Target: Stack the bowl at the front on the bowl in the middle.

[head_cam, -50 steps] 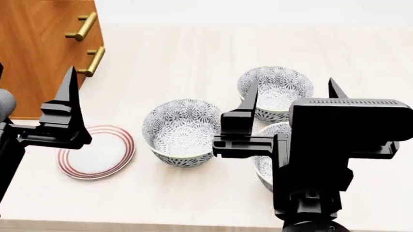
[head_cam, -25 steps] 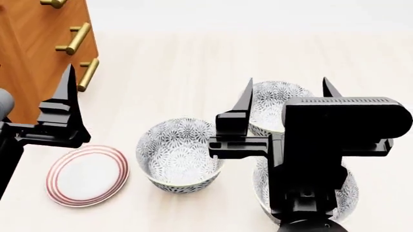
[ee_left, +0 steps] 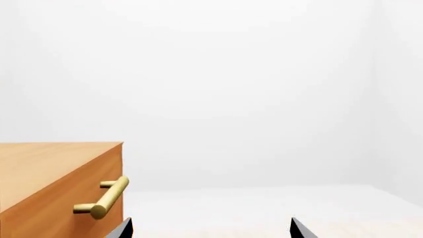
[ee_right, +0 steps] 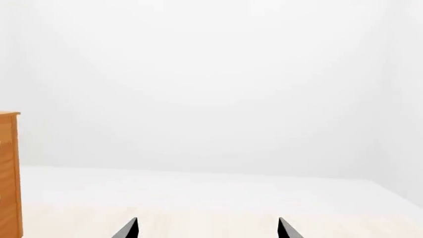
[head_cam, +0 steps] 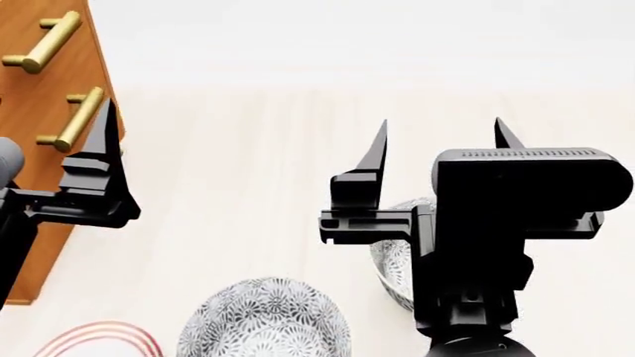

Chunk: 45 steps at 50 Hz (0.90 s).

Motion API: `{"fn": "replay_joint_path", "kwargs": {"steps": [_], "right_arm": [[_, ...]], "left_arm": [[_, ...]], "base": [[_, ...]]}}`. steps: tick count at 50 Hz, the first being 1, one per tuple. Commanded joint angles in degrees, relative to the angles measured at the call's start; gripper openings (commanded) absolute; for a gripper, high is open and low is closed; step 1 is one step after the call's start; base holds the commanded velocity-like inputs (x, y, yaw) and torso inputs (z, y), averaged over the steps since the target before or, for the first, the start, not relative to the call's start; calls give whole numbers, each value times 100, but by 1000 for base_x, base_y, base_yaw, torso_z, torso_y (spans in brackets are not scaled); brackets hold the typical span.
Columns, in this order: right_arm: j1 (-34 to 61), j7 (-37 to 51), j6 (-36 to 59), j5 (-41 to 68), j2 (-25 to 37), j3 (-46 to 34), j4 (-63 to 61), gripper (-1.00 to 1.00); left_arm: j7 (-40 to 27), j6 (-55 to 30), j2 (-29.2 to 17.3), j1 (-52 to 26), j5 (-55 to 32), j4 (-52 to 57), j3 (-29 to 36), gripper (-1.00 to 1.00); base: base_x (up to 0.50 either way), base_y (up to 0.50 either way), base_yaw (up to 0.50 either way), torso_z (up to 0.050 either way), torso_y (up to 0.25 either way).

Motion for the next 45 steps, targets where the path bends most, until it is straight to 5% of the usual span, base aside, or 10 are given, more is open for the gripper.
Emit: {"fn": "replay_joint_path", "kwargs": {"steps": [1,23,29,33,36,45], "right_arm": [[-1,55,-12,35,16,8,32,100],[565,445,857,28,-12,54,-216,100],[1934,376,3139,672,-475,1260,-548,100],[2373,2261,3146,3206,154,1721,447,100],[2618,2943,3136,4100,369,1857,1123,100],[3229,2893,2826,4194,806,1237,2839,100]], "left_arm": [[-28,46,-25,5,-26,-29,36,100],[-107,62,-45,-56,-109,-112,74,100],[-135,22,-59,-76,-153,-99,54,100],[-154,-8,-66,-93,-182,-81,61,100],[-165,-45,-76,-149,-214,-72,51,100],[-173,-56,-123,-209,-273,-70,26,100]], "base": [[500,0,0,0,0],[45,0,0,0,0],[0,0,0,0,2],[0,0,0,0,0],[0,0,0,0,0],[0,0,0,0,0]]}}
